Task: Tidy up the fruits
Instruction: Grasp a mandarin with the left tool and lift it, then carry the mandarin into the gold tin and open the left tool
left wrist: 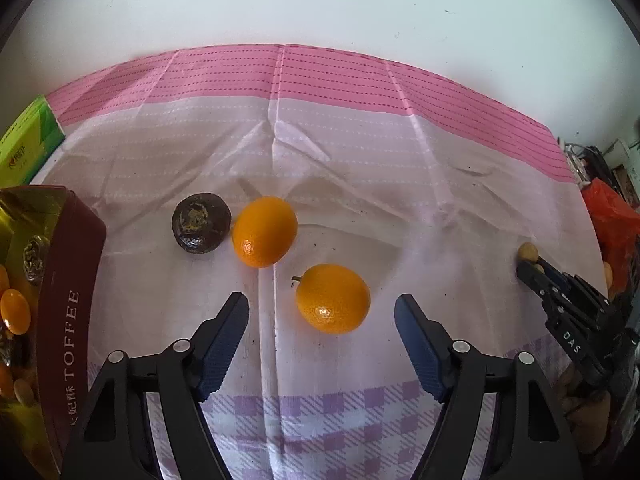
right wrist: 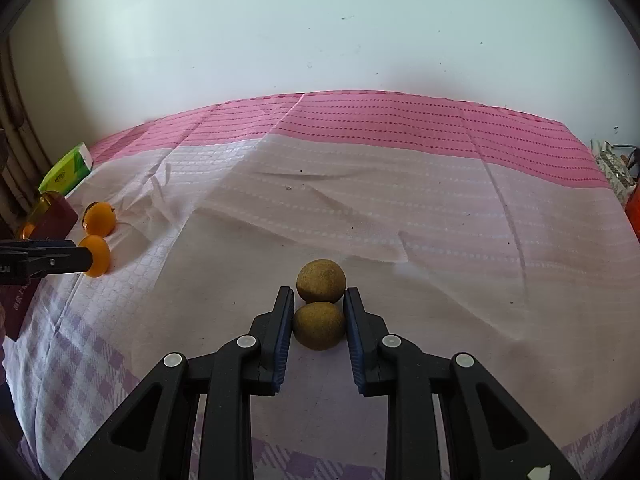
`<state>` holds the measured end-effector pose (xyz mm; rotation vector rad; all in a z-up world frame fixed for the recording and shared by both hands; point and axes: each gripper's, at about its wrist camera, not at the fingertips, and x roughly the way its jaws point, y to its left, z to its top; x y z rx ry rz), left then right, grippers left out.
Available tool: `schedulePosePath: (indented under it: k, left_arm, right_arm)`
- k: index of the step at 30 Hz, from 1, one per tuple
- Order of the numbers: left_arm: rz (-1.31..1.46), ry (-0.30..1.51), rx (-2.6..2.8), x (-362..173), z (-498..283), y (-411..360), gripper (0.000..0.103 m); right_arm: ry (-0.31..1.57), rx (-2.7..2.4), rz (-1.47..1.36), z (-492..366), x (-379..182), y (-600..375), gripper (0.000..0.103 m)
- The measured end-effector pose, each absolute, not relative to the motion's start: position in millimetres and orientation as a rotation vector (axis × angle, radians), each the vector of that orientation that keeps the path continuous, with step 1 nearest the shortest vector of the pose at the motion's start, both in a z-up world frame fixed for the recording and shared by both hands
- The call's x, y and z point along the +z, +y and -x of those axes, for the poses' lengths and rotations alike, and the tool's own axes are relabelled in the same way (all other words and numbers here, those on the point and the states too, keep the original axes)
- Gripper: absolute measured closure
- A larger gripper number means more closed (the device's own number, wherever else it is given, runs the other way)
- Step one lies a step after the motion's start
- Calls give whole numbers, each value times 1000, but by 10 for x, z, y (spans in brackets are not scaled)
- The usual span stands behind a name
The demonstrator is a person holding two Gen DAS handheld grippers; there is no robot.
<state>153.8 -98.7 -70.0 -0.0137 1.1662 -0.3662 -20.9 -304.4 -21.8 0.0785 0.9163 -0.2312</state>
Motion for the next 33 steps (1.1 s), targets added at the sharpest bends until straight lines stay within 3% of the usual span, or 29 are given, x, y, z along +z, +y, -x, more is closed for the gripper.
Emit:
schedulePosePath:
  k: [5,33]
  left_arm:
    - [3,1183,-382,-810,-1576,-1067,62]
    - [84,1023,-275,93,-568,205,62]
  right_arm:
    - [916,-226,-87,204,-221,-3057,80]
    - [932,-249,-40,167,-247,-3006,79]
